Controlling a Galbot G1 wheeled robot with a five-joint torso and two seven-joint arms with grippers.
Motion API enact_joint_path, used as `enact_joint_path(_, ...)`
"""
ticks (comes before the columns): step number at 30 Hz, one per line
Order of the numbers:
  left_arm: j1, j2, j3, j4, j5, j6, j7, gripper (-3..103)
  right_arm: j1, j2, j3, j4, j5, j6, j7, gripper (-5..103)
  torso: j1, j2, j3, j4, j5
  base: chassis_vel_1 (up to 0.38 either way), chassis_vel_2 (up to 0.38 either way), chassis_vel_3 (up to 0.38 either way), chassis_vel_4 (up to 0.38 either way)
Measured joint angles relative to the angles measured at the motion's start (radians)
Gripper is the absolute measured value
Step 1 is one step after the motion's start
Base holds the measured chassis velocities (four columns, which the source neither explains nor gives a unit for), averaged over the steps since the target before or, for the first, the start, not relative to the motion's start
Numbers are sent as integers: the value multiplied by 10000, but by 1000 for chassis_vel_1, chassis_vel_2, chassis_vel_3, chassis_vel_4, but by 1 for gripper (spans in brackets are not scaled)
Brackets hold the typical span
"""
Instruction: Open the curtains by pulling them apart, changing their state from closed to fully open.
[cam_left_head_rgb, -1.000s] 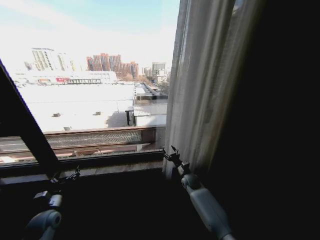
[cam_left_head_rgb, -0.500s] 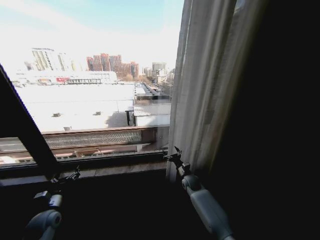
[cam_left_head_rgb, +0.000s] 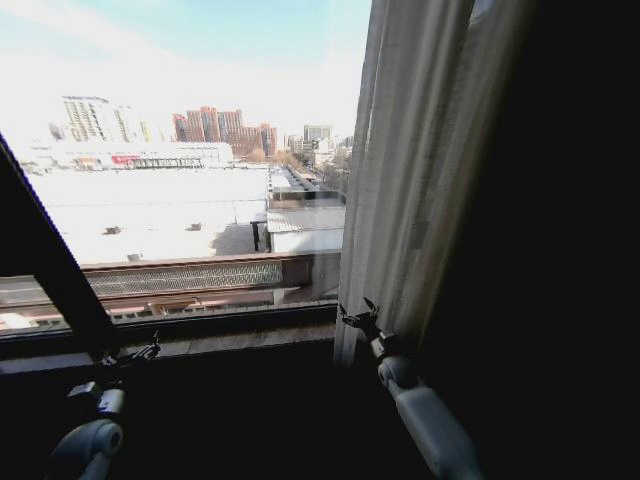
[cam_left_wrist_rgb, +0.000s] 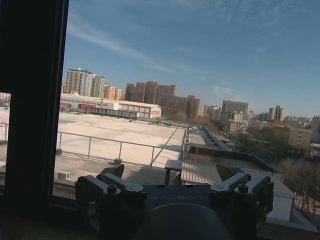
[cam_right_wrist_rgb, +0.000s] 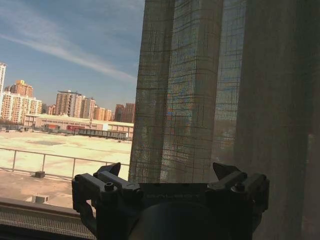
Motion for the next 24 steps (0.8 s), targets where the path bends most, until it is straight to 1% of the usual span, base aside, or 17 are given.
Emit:
enact_joint_path(3,0,0,0,0,0,0,0,100,520,217,-116,-412,-75,-106,144,100,-1,0,-1,5,0,0,0,0,0)
enact_joint_path(9,0,0,0,0,0,0,0,100,1192,470,-325,-1301,-242,-130,204,100,0,0,0,2,-1,0,0,0,0)
enact_joint_path(15,0,0,0,0,0,0,-1,100,1504,579,-643,-1796,-333,-133,248,100,0,0,0,0,0,0,0,0,0)
enact_joint_path(18,0,0,0,0,0,0,-1,100,1663,700,-711,-2005,-464,-133,346,100,1,-1,0,3,0,0,0,0,0)
enact_joint_path(19,0,0,0,0,0,0,-1,100,1696,723,-712,-2033,-497,-127,406,103,1,0,0,3,0,0,0,0,0)
enact_joint_path(20,0,0,0,0,0,0,-1,100,1696,723,-712,-2033,-497,-127,406,103,1,0,0,3,0,0,0,0,0)
enact_joint_path(21,1,0,0,0,0,0,0,100,1720,732,-715,-2040,-507,-119,461,99,1,0,0,2,0,0,0,0,0)
enact_joint_path(22,0,0,0,0,0,0,-1,100,1724,732,-715,-2040,-511,-95,468,99,1,0,0,1,0,0,0,0,0)
enact_joint_path(23,0,-1,0,0,0,0,0,100,1724,725,-715,-2040,-515,-56,458,95,1,-1,0,1,1,0,0,0,0)
enact_joint_path(24,0,-1,0,0,0,0,0,100,1724,725,-715,-2040,-515,-56,458,95,1,-1,0,1,1,0,0,0,0)
